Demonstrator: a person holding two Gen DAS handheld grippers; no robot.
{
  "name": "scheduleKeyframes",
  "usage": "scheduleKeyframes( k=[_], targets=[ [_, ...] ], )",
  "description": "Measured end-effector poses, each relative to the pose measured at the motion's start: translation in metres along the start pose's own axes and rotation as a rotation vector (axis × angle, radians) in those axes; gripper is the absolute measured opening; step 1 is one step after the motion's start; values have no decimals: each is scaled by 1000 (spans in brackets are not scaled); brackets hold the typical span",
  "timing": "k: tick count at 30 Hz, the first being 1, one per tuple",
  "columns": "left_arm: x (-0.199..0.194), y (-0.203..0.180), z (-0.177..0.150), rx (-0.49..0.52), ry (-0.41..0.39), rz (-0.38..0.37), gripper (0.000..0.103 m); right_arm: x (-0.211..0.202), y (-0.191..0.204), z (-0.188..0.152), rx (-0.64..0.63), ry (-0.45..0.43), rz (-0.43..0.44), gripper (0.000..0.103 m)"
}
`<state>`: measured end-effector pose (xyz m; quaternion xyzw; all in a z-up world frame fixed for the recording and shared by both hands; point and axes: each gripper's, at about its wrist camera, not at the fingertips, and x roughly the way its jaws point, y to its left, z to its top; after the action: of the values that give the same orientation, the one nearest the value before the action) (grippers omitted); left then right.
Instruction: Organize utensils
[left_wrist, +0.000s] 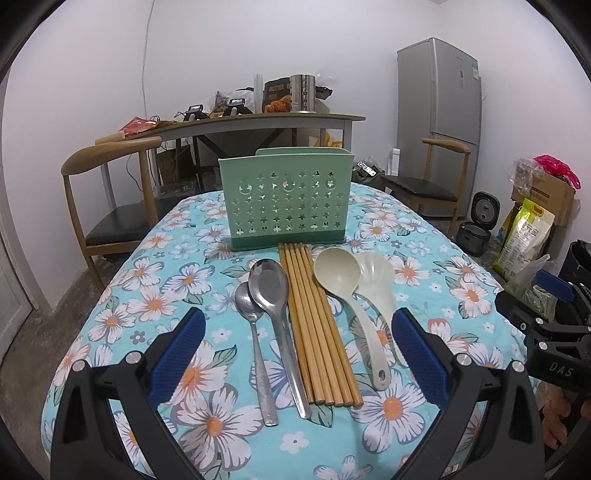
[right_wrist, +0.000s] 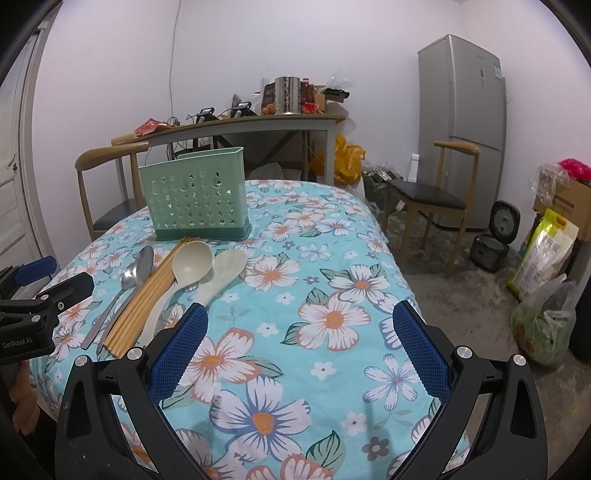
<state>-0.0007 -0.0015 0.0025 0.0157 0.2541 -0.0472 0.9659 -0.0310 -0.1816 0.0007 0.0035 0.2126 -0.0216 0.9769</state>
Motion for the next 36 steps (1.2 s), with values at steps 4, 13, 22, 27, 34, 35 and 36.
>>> scheduleKeyframes(
  k=[4,13,22,27,34,35,36],
  targets=[
    [0,0,0,-2,1,1,99,0,1,0,0,1,0,96],
    [0,1,0,-2,1,0,99,0,0,0,-1,1,0,96],
    [0,1,0,-3,0,0,99,0,1,0,0,2,0,96],
    [0,1,0,-3,2,-1,99,0,1,0,-2,3,1,96],
    [-1,-1,1,1,0,-1,99,1,2,-2,-3,1,1,96],
    [-1,-1,1,0,2,-3,99,1,2,-1,-4,0,1,96],
    [-1,-2,1,0,4,-2,99,1,3,-1,-3,-1,0,96]
  ],
)
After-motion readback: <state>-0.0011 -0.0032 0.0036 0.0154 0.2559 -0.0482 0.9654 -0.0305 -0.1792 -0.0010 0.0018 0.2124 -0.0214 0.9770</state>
